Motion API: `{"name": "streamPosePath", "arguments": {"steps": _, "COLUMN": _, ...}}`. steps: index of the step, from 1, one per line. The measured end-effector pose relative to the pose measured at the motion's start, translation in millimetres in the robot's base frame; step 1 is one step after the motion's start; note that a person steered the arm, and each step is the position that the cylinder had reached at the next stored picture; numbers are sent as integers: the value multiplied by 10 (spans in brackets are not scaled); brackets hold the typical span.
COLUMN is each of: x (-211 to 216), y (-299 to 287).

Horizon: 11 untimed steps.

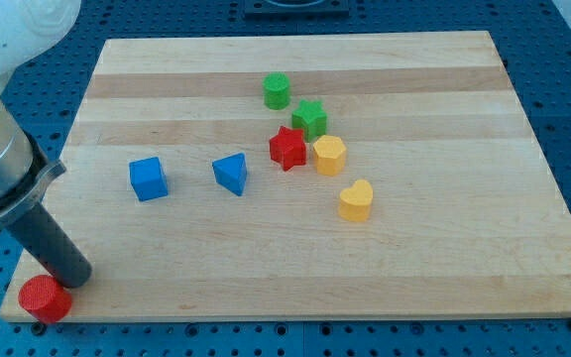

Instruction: Push the red star to the bottom left of the green star

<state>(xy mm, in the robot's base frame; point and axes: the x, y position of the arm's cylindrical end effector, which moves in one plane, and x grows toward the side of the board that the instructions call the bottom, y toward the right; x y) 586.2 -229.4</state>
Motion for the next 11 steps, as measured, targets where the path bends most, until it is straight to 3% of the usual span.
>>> {"name": "streamPosePath", "arguments": {"steps": 4, "x": -63, "y": 328}}
{"name": "streamPosePath", "arguments": {"steps": 8, "x": 250, "y": 330}}
{"name": "streamPosePath", "arguments": {"steps": 9, "x": 69, "y": 571}}
{"name": "streamPosePath", "arguments": {"steps": 11, "x": -1107, "y": 1917}}
